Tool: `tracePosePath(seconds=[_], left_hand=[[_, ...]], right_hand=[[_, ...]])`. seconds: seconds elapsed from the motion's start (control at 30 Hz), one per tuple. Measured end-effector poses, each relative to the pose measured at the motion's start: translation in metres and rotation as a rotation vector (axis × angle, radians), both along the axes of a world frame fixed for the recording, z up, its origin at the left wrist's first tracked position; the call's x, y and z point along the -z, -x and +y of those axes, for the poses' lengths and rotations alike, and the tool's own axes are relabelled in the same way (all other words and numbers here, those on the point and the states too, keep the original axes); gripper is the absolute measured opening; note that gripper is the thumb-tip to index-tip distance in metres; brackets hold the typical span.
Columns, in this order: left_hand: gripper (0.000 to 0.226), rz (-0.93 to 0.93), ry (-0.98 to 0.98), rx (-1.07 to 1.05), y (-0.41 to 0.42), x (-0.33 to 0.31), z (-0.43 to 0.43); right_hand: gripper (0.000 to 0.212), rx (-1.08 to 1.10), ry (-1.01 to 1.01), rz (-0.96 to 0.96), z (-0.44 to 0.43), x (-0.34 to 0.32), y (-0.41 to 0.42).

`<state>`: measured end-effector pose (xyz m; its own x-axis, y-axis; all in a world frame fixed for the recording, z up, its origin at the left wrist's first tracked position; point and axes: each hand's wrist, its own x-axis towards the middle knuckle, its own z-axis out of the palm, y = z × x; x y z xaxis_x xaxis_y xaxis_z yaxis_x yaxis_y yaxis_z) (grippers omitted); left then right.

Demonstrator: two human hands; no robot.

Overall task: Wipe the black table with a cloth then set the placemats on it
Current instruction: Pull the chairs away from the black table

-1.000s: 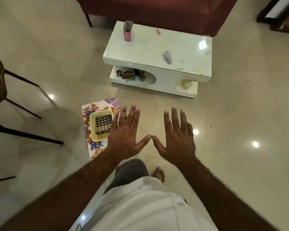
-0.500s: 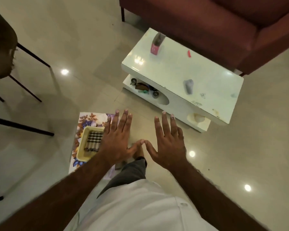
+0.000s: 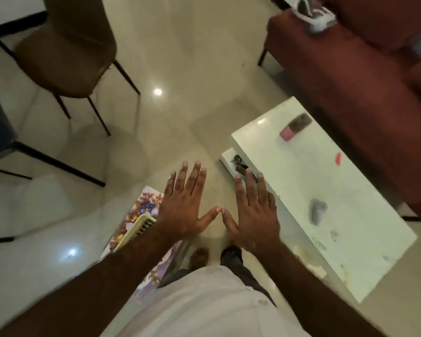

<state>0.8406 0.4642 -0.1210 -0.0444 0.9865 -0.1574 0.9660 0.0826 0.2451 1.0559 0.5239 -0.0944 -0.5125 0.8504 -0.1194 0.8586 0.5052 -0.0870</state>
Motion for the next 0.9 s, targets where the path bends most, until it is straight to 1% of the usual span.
tracePosePath(seconds=[0.13,0.27,0.43,0.6,0.73,0.9], left_hand=[[0.109,0.018,0.018,-0.137,0.01,0.006,0.034],[0.109,0.026,0.004,-0.232,0.019,0.008,0.078],[0.109,0.044,-0.019,-0.399,0.025,0.006,0.134],[0.11,0.037,0.024,-0.527,0.043,-0.004,0.179],[0.111,0.063,0.024,-0.584,0.075,-0.004,0.21],[0.111,0.072,0.008,-0.642,0.142,0.0,0.254]], right_hand=[[0.1,-0.133,0.004,0.008,0.062,0.003,0.024],[0.099,-0.254,0.012,0.088,0.126,0.007,0.041],[0.103,-0.419,0.017,0.125,0.215,0.007,0.07],[0.102,-0.58,0.011,0.131,0.283,0.003,0.106],[0.101,-0.63,-0.004,0.175,0.319,0.006,0.145],[0.102,-0.695,0.012,0.142,0.373,0.011,0.218]])
